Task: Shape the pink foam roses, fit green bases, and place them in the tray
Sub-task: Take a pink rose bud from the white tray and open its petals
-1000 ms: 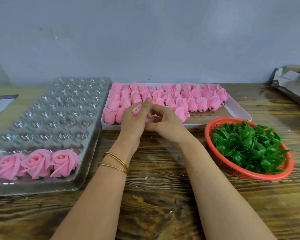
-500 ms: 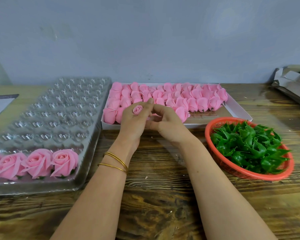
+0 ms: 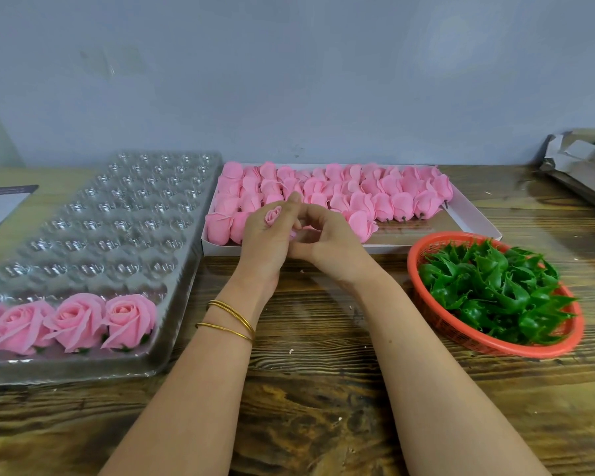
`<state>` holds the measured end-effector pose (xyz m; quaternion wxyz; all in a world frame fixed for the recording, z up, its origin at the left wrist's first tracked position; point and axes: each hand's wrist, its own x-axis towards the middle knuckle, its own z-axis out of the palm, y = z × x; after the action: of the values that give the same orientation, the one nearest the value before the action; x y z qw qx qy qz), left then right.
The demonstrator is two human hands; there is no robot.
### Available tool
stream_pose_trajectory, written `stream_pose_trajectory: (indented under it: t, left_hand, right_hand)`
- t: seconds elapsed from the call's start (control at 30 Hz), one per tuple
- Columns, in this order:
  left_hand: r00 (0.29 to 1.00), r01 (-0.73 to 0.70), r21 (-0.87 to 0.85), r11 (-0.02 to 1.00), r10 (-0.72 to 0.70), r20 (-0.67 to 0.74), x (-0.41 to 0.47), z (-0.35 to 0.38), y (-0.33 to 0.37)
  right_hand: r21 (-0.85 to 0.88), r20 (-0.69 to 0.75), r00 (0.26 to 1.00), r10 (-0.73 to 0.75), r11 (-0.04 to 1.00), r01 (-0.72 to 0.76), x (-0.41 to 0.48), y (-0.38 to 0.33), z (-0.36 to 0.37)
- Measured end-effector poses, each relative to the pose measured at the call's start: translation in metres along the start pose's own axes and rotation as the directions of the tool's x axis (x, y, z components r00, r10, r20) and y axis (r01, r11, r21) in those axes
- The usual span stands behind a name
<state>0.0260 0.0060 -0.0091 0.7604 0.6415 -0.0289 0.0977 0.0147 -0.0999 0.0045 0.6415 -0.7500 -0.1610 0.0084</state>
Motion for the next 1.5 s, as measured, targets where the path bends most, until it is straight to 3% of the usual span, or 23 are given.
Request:
stream_pose_trajectory:
  t: [0.47,0.63,0.8,0.9,1.07,1.5]
  left_hand:
    - [0.997,-0.036,0.007,0.999,0.035,0.074,0.002,-0.0042,-0.0028]
    - [0.998,-0.03,0.002,1.0,0.03,0.047,0.0011,-0.002,-0.003]
    - [0.99,-0.143,0.199,0.97,0.143,0.012,0.0011,-0.0011,-0.005]
    - [0.981,-0.195,0.314,0.929,0.178,0.081,0.0,0.0009,-0.0056]
    - [0.987,-0.158,0.318,0.935,0.136,0.089,-0.0001,0.0013,-0.0089]
    - [0.981,-0.193,0.306,0.932,0.176,0.084,-0.0012,0.0041,-0.0093]
  right_hand:
    - [-0.008,0.021,1.0,0.018,1.0,-0.017,0.0007,0.0022,-0.0003]
    - [0.045,-0.065,0.997,0.052,0.998,-0.049,0.0023,-0.0004,0.0016]
    - [0.141,-0.234,0.97,0.066,0.989,-0.034,0.0055,-0.0029,-0.0029]
    - [0.11,-0.276,0.96,0.049,0.994,-0.019,0.0055,-0.0036,-0.0013]
    - [-0.024,-0.283,0.958,0.036,0.999,-0.044,0.0065,-0.0001,0.002]
    - [-0.002,-0.227,0.972,0.057,0.998,-0.059,0.0045,-0.0032,0.0019]
